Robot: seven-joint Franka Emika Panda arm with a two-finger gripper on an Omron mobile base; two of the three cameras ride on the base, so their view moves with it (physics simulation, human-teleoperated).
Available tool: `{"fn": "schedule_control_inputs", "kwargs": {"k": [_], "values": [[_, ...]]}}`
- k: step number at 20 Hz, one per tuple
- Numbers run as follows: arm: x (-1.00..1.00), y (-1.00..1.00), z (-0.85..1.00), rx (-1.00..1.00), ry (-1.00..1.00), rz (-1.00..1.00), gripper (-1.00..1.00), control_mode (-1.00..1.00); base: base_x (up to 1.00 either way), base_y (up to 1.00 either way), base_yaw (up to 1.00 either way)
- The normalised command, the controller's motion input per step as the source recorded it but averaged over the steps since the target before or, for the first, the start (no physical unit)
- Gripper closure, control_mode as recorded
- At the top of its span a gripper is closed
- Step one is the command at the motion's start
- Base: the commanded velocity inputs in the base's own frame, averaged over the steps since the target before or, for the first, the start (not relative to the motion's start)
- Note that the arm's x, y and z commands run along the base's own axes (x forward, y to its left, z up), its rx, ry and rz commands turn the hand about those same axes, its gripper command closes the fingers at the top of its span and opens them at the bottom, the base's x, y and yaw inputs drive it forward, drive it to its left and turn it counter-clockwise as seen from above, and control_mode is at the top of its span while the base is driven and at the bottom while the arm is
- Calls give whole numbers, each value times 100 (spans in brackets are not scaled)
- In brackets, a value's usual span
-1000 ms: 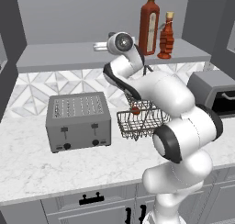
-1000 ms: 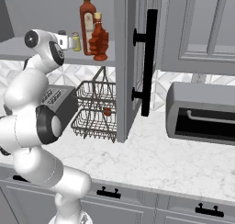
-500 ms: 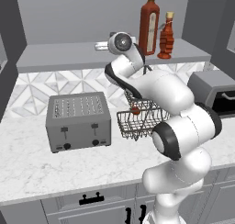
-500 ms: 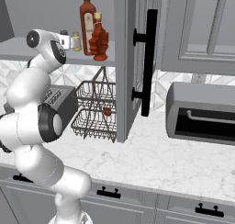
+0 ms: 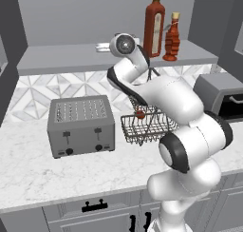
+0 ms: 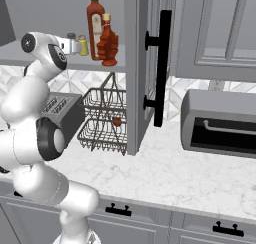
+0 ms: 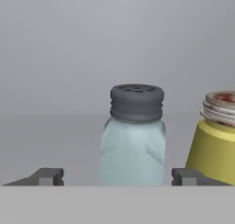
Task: Put the shaker and condiment bottle from the counter next to their counterparts in the cabinet.
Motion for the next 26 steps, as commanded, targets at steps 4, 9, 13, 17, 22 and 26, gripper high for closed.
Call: {"fn": "schedule_control_inputs", "kwargs": {"k": [4, 9, 13, 17, 22, 26], "values": [[-59, 24, 31, 0, -5, 0, -100, -100, 0, 0, 0], [-89, 12, 40, 6, -4, 0, -100, -100, 0, 0, 0], [-100, 2, 35, 12, -3, 0, -100, -100, 0, 0, 0], [-100, 0, 22, 14, -5, 0, -100, -100, 0, 0, 0], [-100, 0, 5, 13, -9, 0, -100, -100, 0, 0, 0], [-100, 0, 0, 13, -13, 0, -100, -100, 0, 0, 0]]}}
